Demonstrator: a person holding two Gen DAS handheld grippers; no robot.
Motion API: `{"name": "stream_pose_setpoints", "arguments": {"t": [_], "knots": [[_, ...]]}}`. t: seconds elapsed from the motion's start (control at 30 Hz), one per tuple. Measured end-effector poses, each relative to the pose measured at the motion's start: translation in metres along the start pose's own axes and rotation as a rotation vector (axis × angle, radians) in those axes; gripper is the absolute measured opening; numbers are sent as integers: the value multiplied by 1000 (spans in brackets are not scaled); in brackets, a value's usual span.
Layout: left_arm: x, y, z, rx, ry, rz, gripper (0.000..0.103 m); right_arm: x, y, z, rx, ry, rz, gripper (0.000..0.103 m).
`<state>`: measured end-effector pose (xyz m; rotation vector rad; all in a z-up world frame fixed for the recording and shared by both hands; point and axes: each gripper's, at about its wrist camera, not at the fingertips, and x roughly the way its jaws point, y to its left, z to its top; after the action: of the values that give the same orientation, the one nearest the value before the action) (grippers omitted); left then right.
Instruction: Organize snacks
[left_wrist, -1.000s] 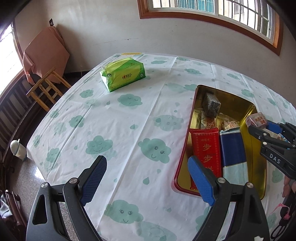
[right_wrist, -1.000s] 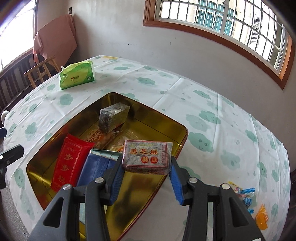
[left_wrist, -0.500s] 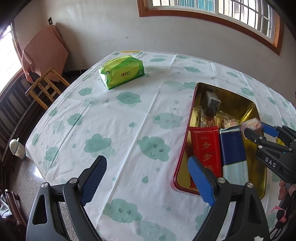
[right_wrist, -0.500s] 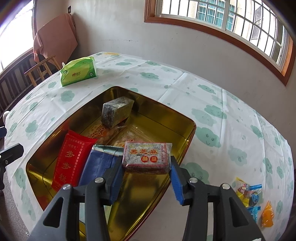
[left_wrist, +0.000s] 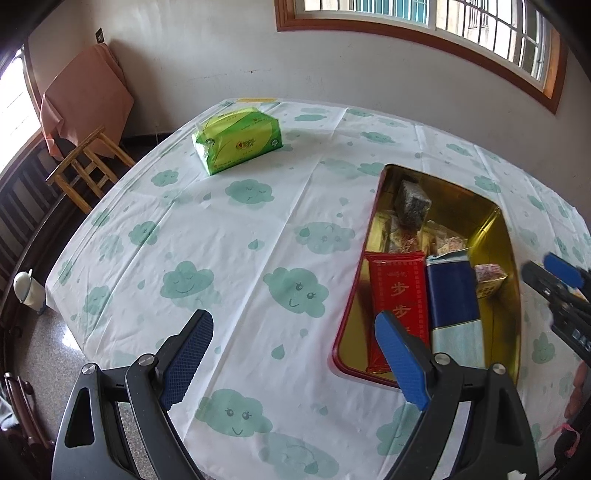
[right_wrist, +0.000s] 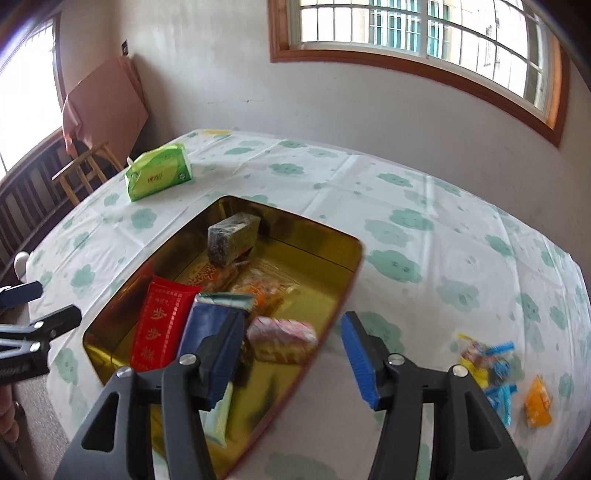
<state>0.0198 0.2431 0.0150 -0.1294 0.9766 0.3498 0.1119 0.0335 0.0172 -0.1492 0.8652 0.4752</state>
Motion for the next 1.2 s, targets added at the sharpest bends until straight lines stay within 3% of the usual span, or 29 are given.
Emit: {"name": "stream_pose_setpoints", "arguments": {"t": [0.2, 0.43, 0.63, 0.87, 1.2], "knots": [[-9, -14, 2, 23, -16, -22, 87, -30, -54, -29, 71, -9, -89, 56], [-19, -45, 0, 88, -15, -70, 87, -59, -157, -68, 242, 6, -243, 57], [-25, -82, -3, 172, -14, -100, 87, -60, -215, -92, 311, 45, -293, 57], [-24, -126, -2, 212, 42, -236, 87, -36, -235, -104, 288, 60, -314, 57], [-21, -204, -4, 337, 49, -261, 87, -16, -250, -113, 250, 39, -291, 56]]}}
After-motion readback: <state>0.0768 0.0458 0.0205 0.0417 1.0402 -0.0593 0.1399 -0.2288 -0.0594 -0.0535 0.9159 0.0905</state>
